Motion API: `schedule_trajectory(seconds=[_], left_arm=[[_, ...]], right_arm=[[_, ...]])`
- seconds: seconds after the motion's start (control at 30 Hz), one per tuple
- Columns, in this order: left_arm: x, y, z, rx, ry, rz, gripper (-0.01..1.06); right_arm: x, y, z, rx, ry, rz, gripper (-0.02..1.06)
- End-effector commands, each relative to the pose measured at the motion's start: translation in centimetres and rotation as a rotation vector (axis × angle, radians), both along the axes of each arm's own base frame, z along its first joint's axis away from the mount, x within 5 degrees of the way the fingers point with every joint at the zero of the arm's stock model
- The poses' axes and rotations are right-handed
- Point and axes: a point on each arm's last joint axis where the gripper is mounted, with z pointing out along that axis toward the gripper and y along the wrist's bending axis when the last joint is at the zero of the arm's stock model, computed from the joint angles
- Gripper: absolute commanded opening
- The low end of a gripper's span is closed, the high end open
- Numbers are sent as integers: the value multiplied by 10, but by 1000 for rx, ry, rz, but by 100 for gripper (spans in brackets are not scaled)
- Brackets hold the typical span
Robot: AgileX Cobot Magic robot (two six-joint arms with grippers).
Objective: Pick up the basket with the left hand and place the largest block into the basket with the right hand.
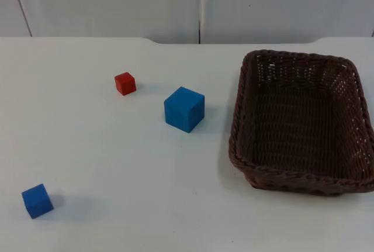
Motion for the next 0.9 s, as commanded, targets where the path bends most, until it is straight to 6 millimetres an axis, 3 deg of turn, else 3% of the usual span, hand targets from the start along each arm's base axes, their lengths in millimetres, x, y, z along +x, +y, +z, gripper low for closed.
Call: schedule_trajectory(seconds=[0.0, 0.3, 0.87], left_arm=[[3, -1, 0, -20, 14, -3, 105], [17, -5, 14, -57, 73, -26, 105], [43, -15, 17, -150, 152, -84, 105]], right_arm=[[0, 0, 0, -2, -7, -7, 105], [0, 0, 0, -2, -7, -7, 105], [0, 0, 0, -2, -7, -7, 105]])
